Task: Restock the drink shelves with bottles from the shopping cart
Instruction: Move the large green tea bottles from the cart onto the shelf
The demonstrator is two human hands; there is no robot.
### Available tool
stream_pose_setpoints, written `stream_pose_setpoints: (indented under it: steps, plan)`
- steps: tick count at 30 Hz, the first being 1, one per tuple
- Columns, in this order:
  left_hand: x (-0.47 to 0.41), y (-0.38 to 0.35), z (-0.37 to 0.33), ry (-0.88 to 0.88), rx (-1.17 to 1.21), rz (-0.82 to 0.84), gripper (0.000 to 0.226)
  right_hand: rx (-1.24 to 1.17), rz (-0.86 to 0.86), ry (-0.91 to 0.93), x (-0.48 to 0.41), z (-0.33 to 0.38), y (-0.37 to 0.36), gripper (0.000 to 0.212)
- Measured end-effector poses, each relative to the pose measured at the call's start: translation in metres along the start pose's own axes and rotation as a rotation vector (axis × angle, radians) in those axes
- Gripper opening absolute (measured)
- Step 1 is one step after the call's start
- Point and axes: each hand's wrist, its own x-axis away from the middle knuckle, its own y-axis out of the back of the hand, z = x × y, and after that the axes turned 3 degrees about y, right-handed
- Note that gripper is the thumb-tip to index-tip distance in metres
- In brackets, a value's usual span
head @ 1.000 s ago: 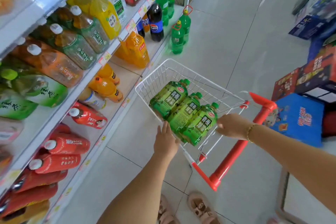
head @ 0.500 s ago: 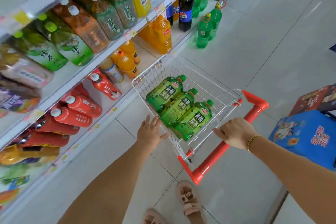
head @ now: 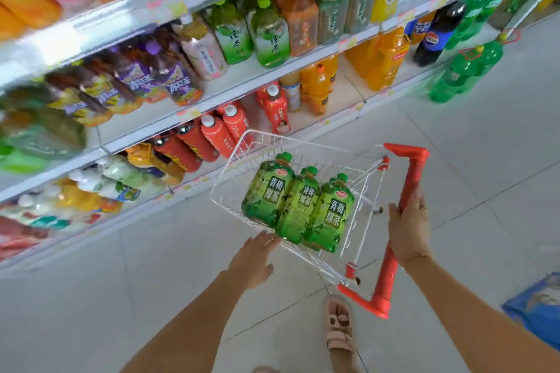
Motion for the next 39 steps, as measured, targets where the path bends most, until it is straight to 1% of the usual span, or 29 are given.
stream_pose_setpoints:
  steps: [2,5,8,10,12,17,20,23,26,29,33,36,39]
  plan:
    - [0.027,-0.011,0.029,0.024,0.039,0.039,0.072,0.085,0.069,0.019,0.014,0.021,-0.020,0.067]
    - [0.067,-0.032,0.067,0.082,0.078,0.092,0.079,0.216,0.213,0.117,0.030,0.055,-0.046,0.076]
    - [0.109,-0.056,0.103,0.191,0.157,0.085,0.085,0.373,0.395,0.227,0.049,0.092,-0.075,0.086]
    - [0.137,-0.071,0.125,0.259,0.194,0.072,0.086,0.489,0.480,0.290,0.067,0.115,-0.100,0.087]
    - [0.164,-0.086,0.143,0.324,0.235,0.059,0.086,0.552,0.509,0.353,0.088,0.140,-0.128,0.084]
    - [0.222,-0.122,0.199,0.466,0.386,-0.045,0.087,0.575,0.597,0.492,0.134,0.198,-0.202,0.083]
    - [0.250,-0.144,0.230,0.536,0.451,-0.091,0.089,0.577,0.633,0.499,0.160,0.232,-0.245,0.085]
    - [0.270,-0.166,0.262,0.609,0.507,-0.171,0.091,0.518,0.677,0.507,0.188,0.262,-0.288,0.085]
    - [0.288,-0.183,0.299,0.675,0.550,-0.193,0.093,0.487,0.698,0.538,0.216,0.292,-0.325,0.086]
    - [0.307,-0.188,0.332,0.759,0.595,-0.233,0.096,0.505,0.715,0.577,0.242,0.323,-0.364,0.086]
    - [0.318,-0.188,0.376,0.866,0.558,-0.227,0.092,0.533,0.724,0.634,0.271,0.366,-0.406,0.084]
    - [0.317,-0.186,0.411,0.958,0.579,-0.238,0.091,0.533,0.750,0.668,0.286,0.399,-0.436,0.083]
    - [0.319,-0.182,0.447,0.993,0.592,-0.251,0.093,0.519,0.770,0.686,0.295,0.425,-0.466,0.083]
